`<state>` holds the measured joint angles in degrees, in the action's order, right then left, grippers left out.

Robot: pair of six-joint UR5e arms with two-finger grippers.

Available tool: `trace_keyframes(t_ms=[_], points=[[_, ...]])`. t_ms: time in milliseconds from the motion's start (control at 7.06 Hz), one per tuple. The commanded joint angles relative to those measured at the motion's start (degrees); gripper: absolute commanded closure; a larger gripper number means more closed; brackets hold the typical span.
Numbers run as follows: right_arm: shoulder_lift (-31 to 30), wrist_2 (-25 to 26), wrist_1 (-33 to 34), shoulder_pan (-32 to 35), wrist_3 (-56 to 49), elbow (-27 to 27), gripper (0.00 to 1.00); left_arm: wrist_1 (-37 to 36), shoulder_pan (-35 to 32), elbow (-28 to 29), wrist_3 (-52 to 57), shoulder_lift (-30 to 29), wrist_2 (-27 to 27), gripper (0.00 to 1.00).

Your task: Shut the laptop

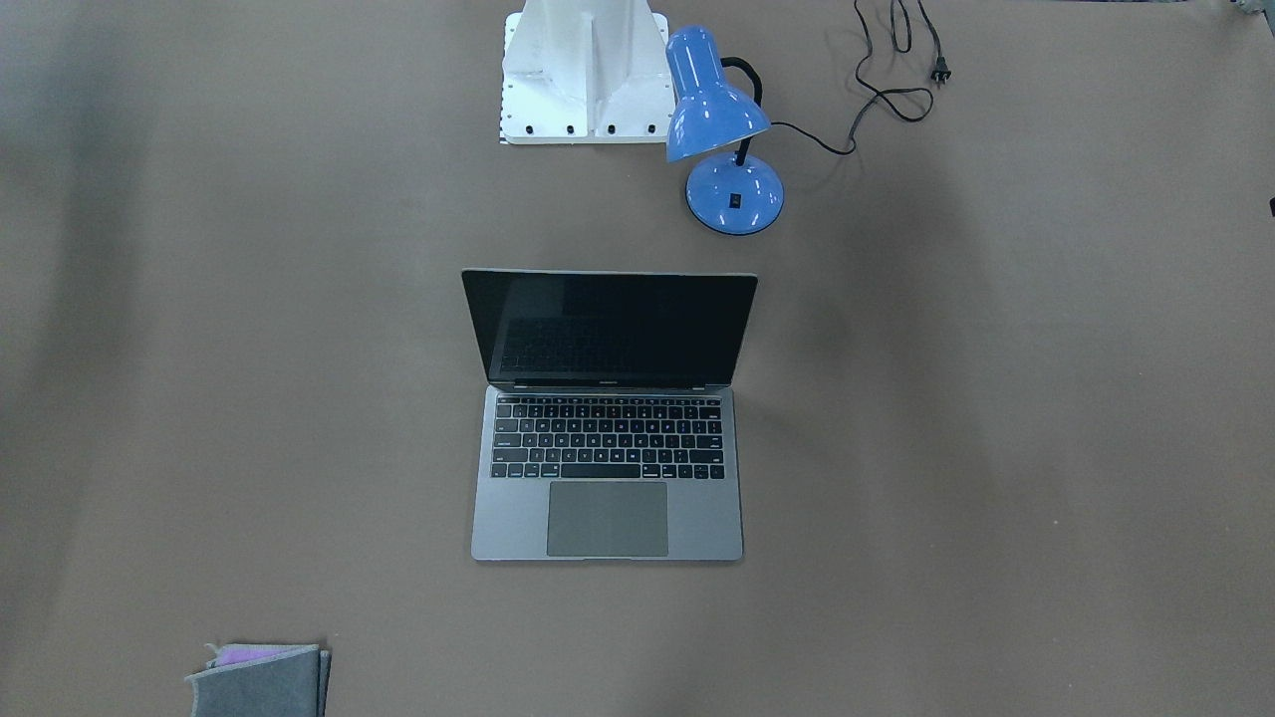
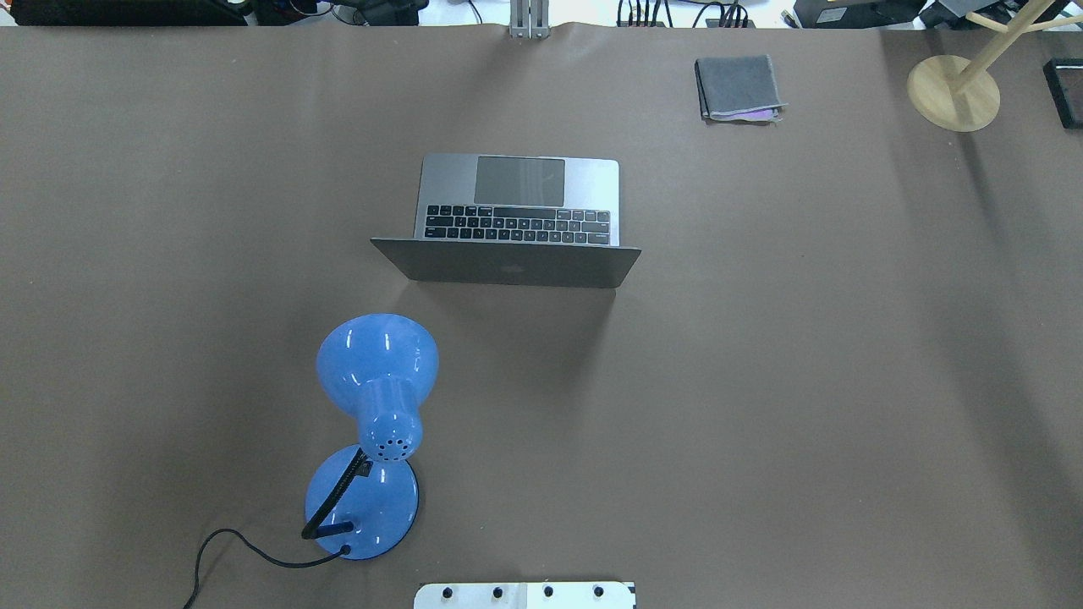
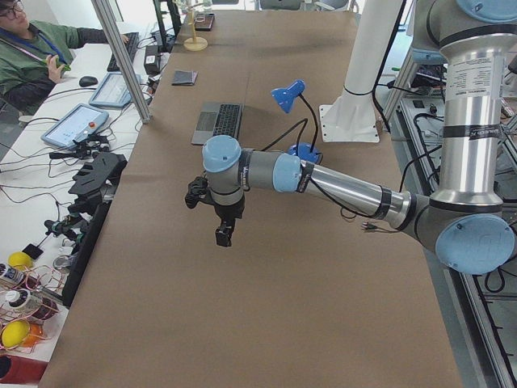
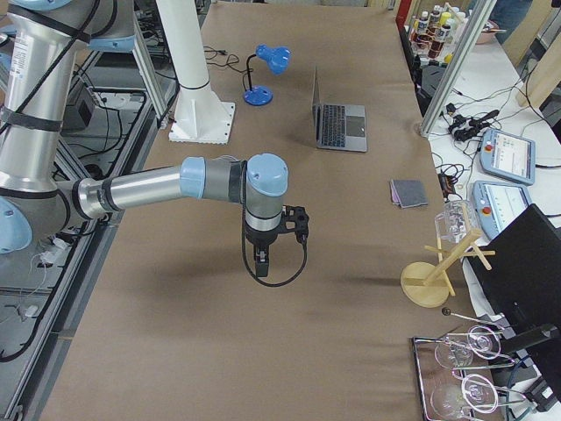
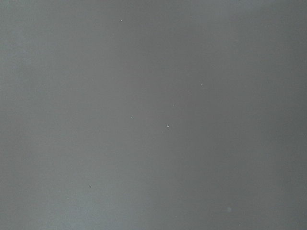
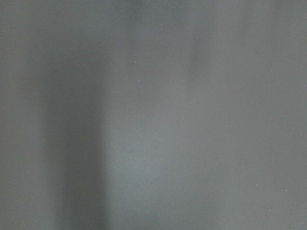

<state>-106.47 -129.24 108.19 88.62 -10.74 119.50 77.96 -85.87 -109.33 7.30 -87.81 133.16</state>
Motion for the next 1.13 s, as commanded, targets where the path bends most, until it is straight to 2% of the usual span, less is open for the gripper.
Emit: trace_keyframes(t_ms=[0, 283, 708, 850, 991], points=[[0.0, 0.0, 0.0, 0.0, 0.1, -0.2, 0.00, 0.0, 0.1, -0.4, 0.0, -0.1, -0.3, 0.01], [0.3, 0.0, -0.1, 0.0, -0.2, -0.2, 0.00, 0.0, 0.1, -0.7, 0.0, -0.2, -0.3, 0.01], [4.8, 0.2, -0.7, 0.1, -0.3, 0.4, 0.00, 0.4, 0.0, -0.4, -0.2, -2.4, -0.3, 0.01], [6.2, 0.3, -3.5, 0.1, 0.1, 1.0, 0.00, 2.8, 0.0, -0.1, -0.4, -4.9, -0.2, 0.01], [6.2, 0.4, -7.2, 0.1, 0.2, 1.9, 0.00, 10.3, -0.1, 0.8, -0.5, -5.7, -1.3, 0.01]])
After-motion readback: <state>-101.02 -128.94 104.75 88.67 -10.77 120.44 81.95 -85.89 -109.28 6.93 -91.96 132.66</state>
